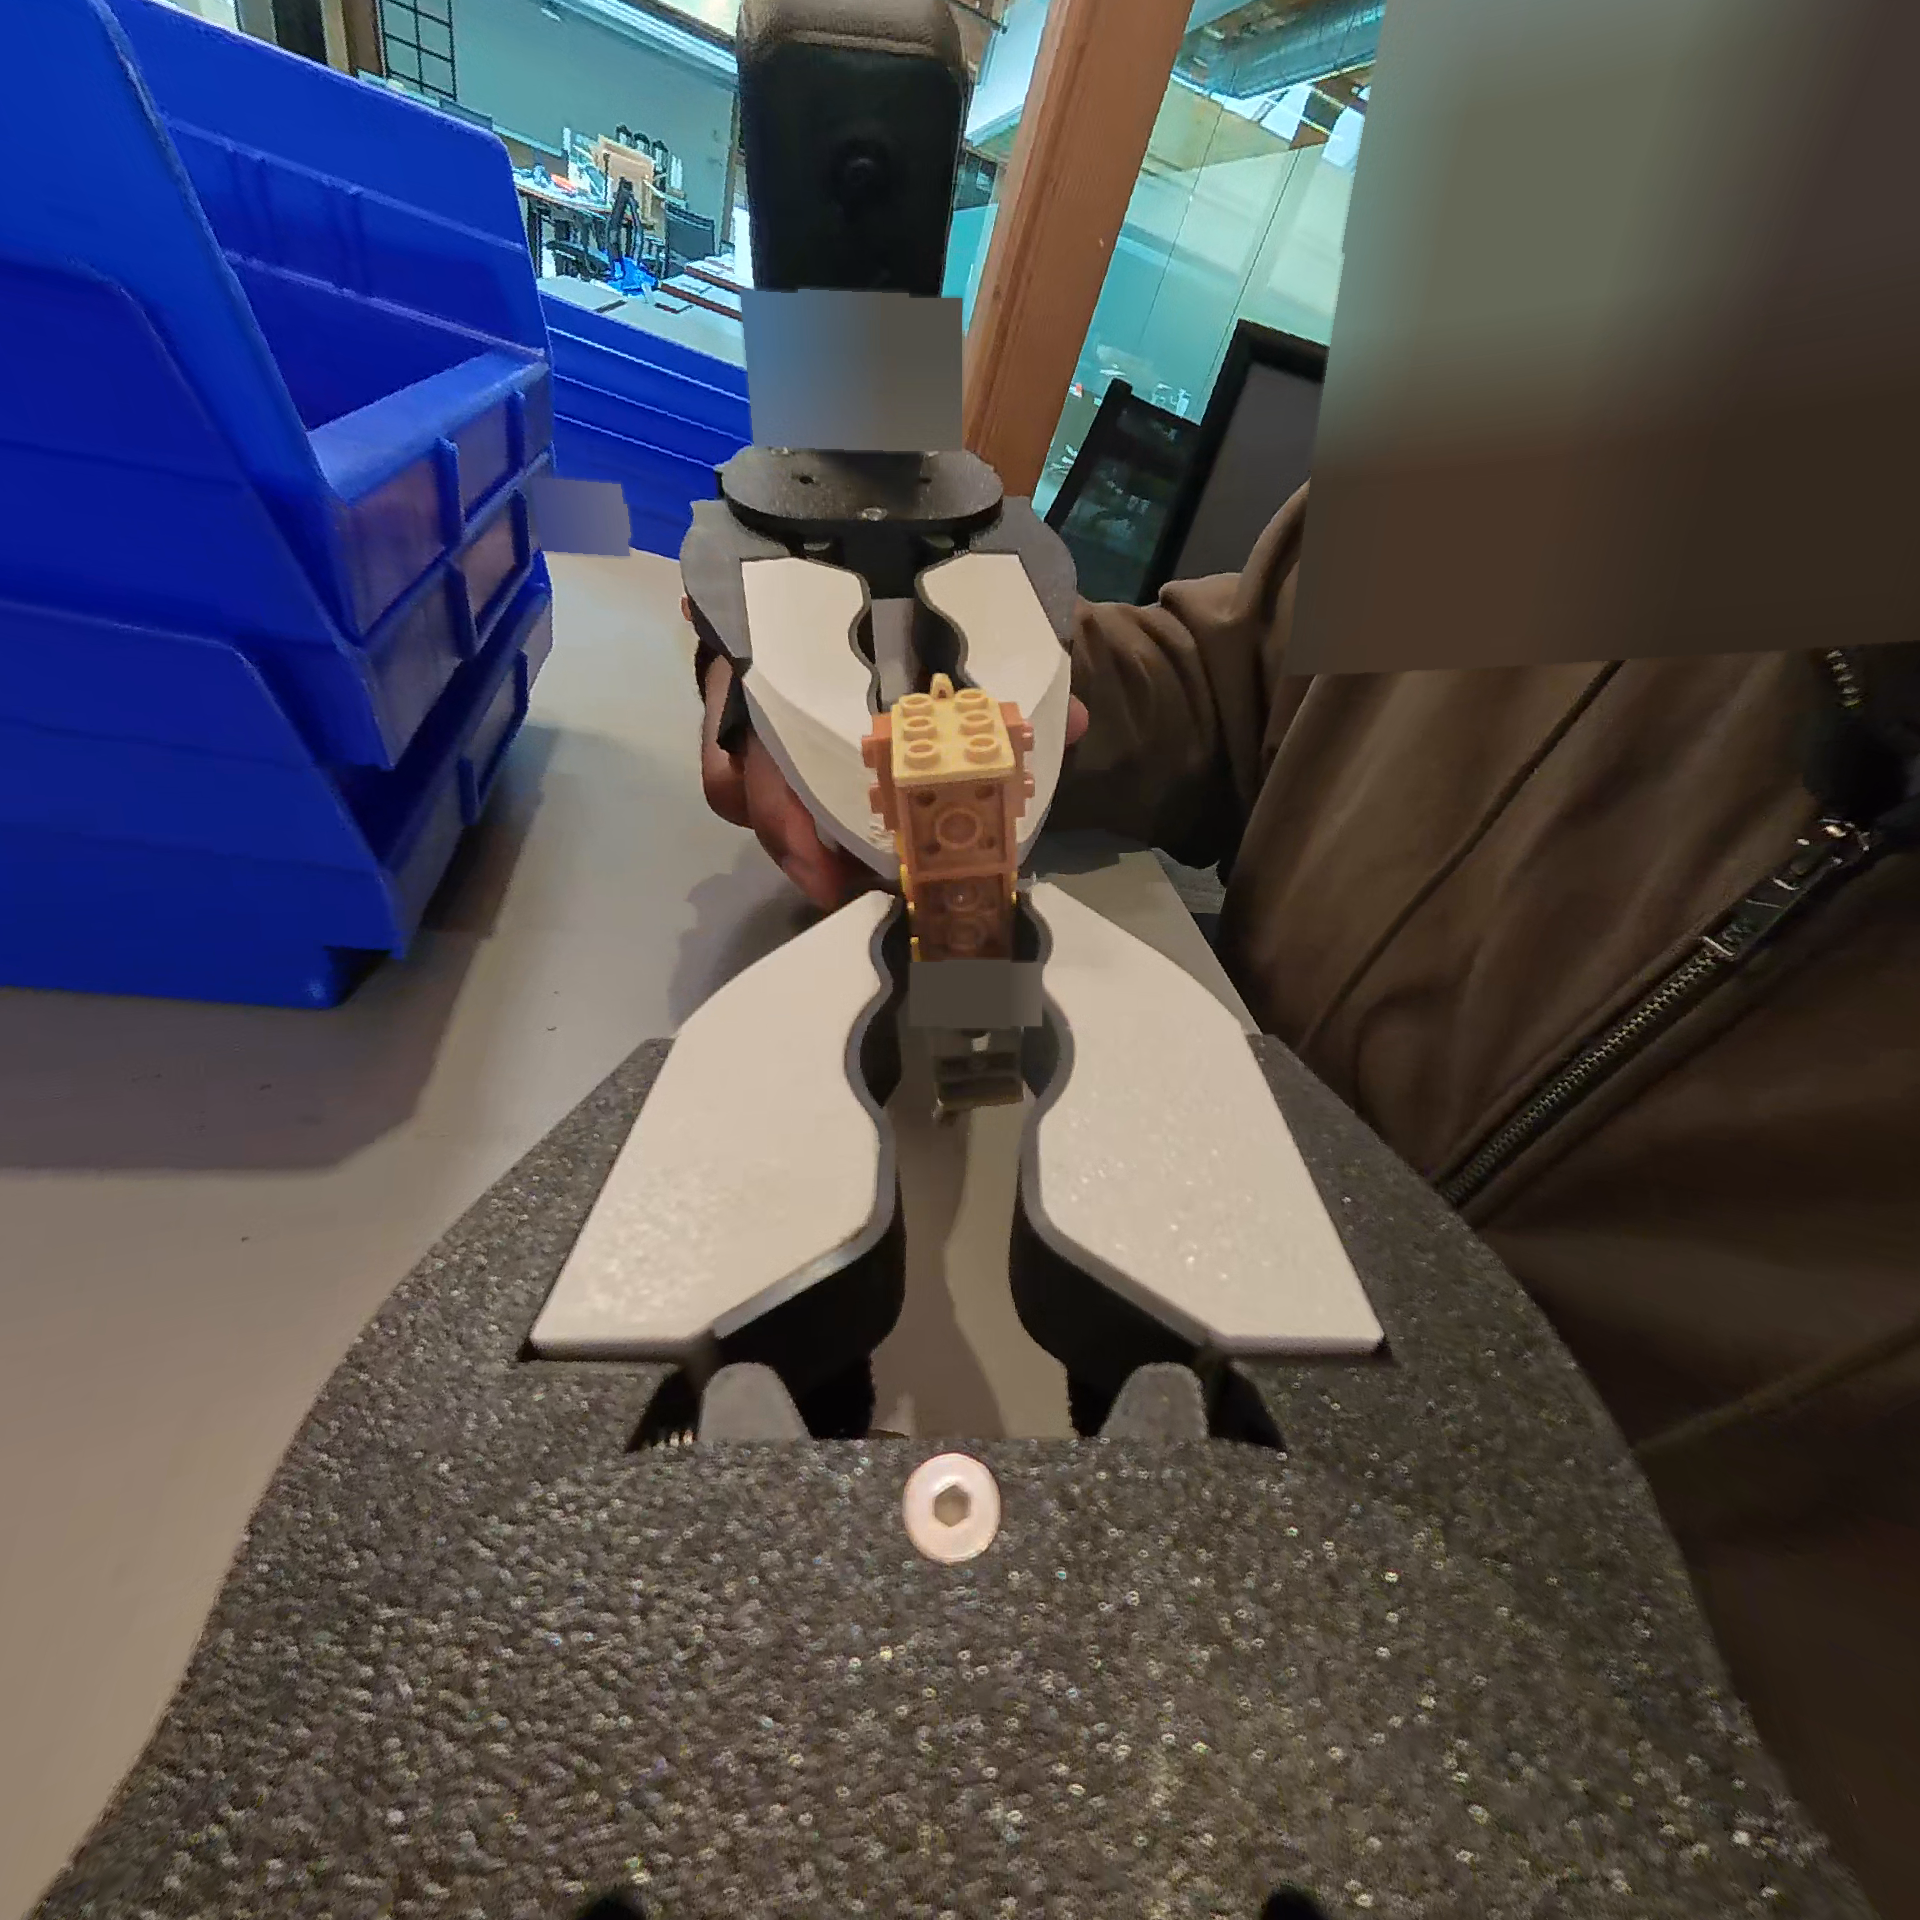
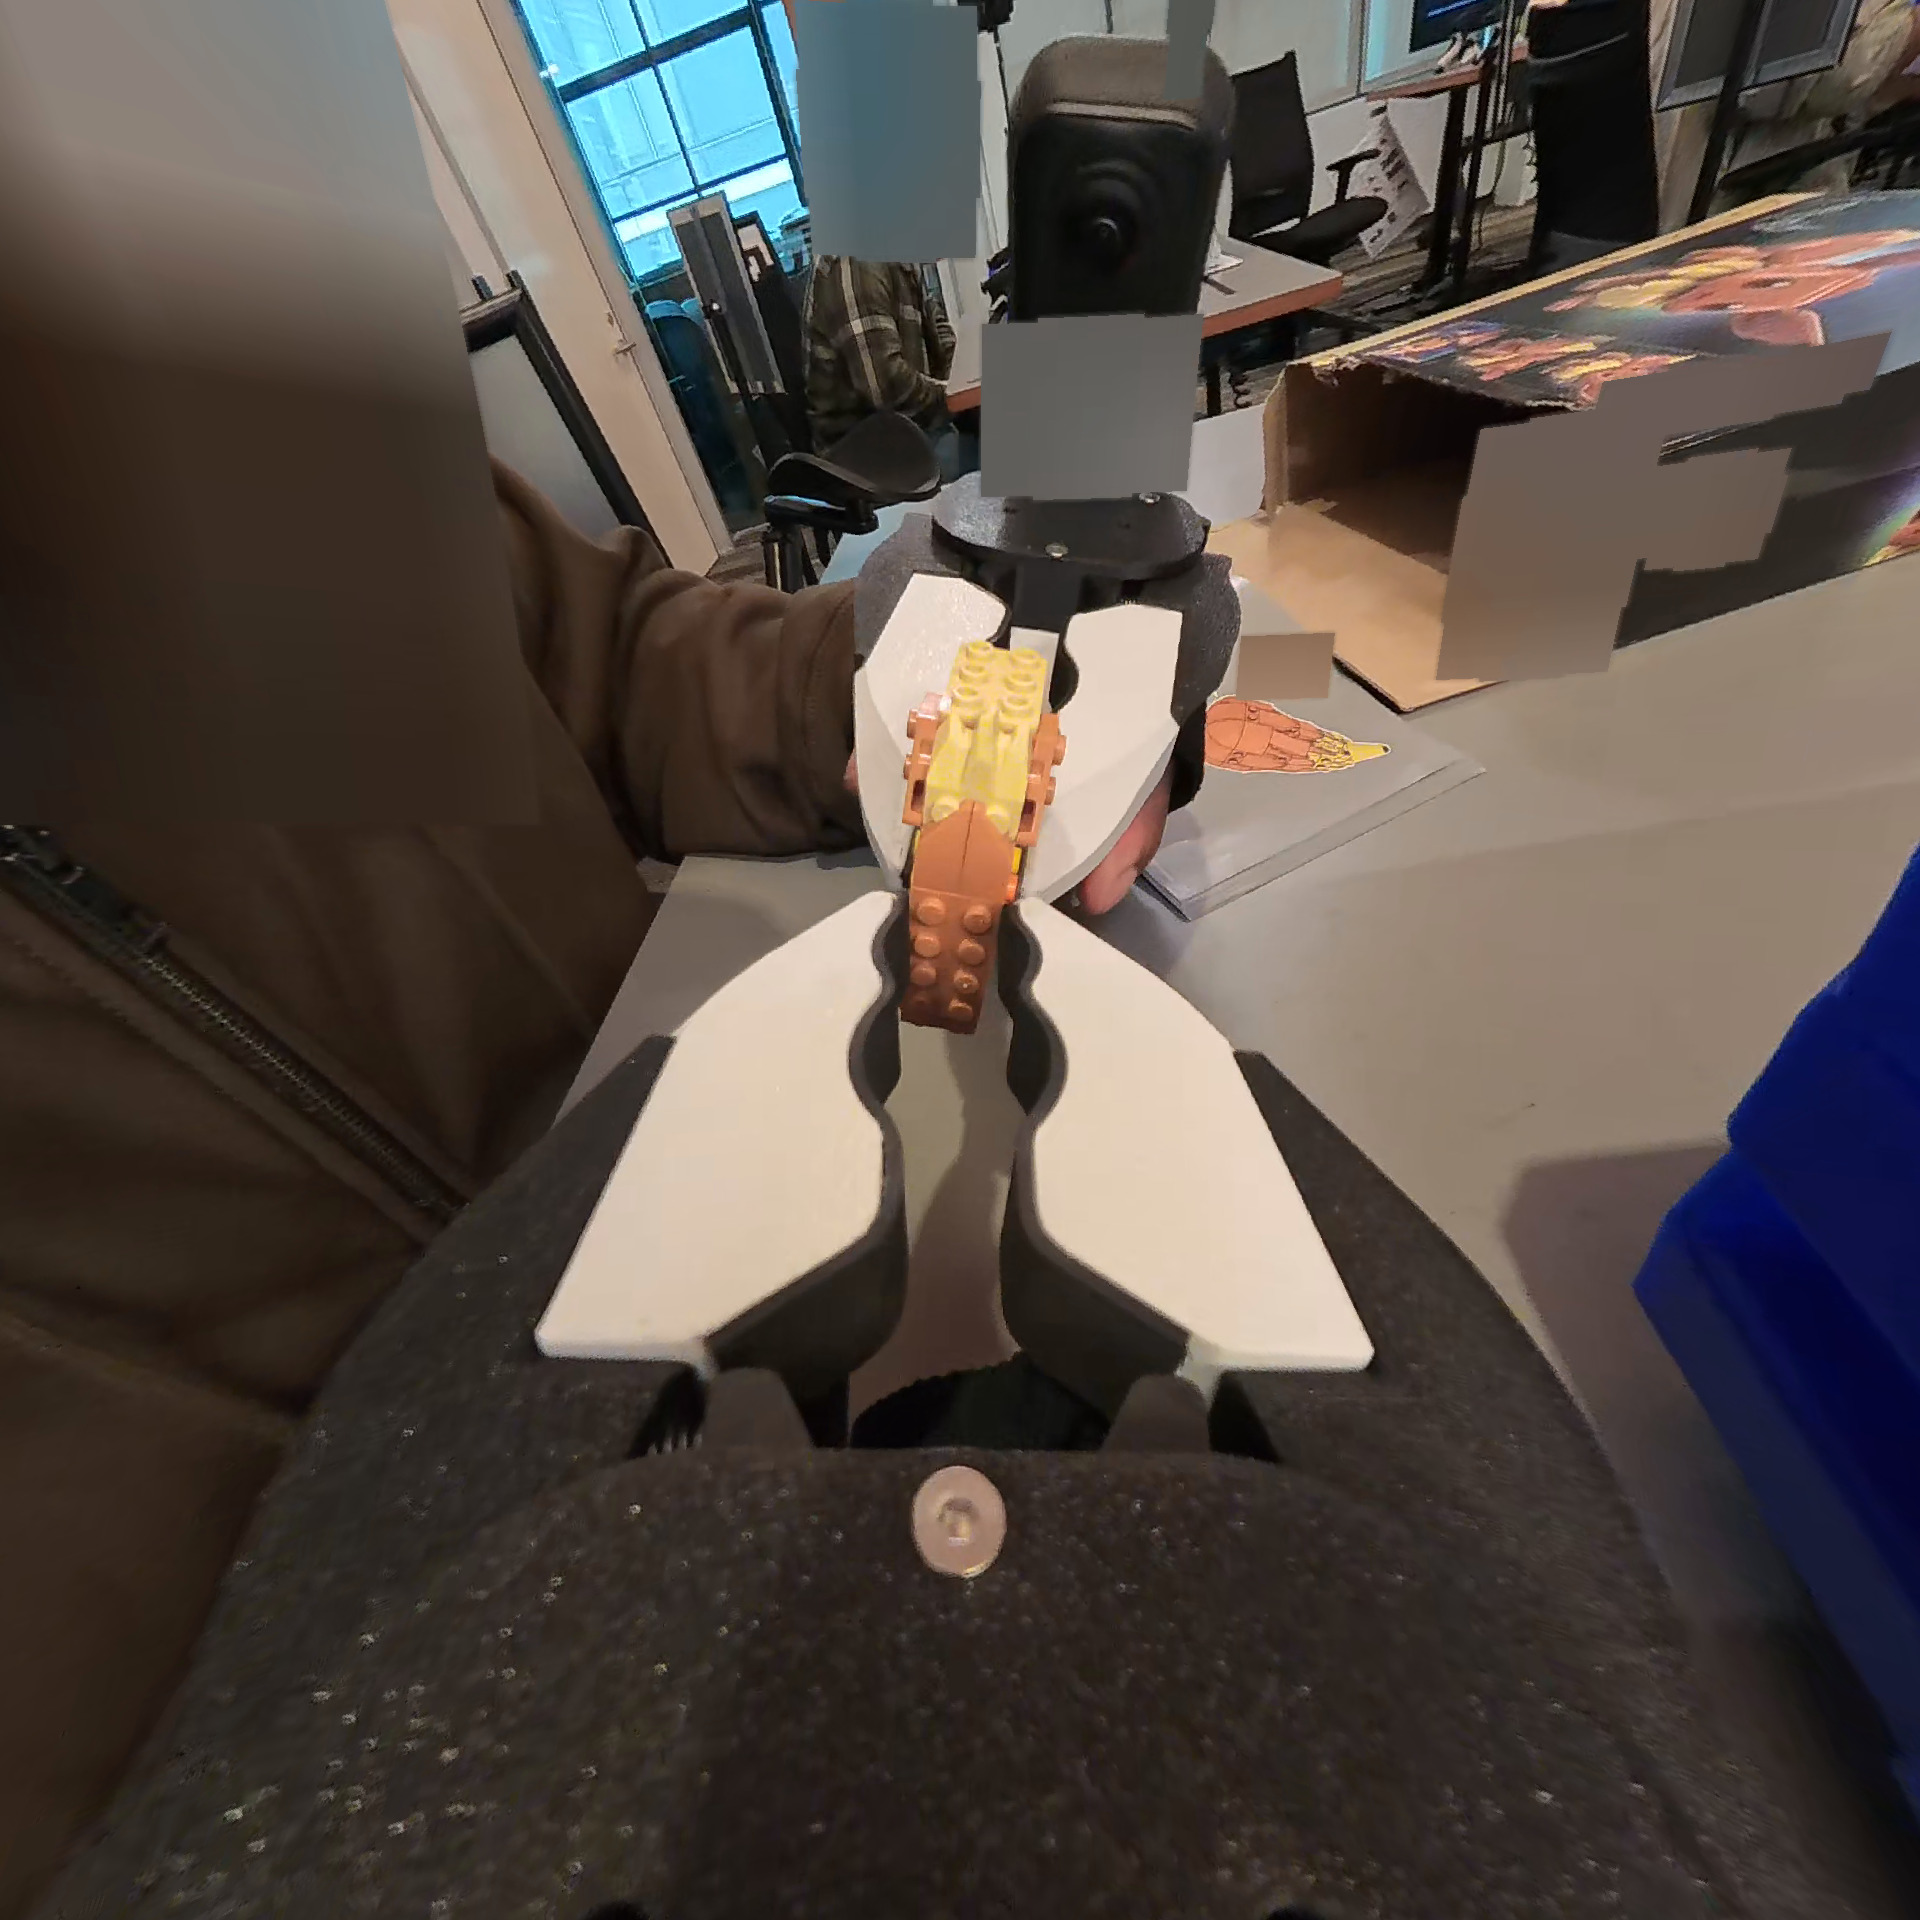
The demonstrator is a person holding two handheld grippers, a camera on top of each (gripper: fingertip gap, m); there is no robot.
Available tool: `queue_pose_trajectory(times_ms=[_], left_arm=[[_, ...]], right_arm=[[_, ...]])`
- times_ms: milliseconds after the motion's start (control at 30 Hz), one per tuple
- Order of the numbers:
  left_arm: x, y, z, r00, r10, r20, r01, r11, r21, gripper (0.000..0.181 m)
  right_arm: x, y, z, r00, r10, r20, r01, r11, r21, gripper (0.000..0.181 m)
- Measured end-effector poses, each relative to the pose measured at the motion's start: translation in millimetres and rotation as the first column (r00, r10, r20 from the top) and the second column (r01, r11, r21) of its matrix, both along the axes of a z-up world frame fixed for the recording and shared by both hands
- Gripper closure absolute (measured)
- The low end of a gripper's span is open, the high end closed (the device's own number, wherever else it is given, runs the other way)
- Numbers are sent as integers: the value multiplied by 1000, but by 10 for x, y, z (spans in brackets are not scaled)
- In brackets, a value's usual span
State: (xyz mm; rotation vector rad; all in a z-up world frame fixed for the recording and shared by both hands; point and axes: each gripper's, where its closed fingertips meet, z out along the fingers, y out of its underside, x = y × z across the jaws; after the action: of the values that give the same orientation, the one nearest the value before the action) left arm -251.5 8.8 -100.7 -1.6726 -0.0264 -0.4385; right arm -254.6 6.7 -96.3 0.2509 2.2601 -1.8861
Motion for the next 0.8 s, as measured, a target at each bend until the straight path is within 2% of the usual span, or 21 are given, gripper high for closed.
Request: queue_pose_trajectory(times_ms=[633, 800], left_arm=[[43, -21, 46, 1000, -18, -13, 18, 1000, 1, 163], [51, -34, 108, 1000, -23, 10, 23, 999, 34, 163]], right_arm=[[50, 11, 28, 996, 48, 80, -46, 999, -28, 165], [71, 11, 104, 990, 70, 126, -59, 995, -85, 166]])
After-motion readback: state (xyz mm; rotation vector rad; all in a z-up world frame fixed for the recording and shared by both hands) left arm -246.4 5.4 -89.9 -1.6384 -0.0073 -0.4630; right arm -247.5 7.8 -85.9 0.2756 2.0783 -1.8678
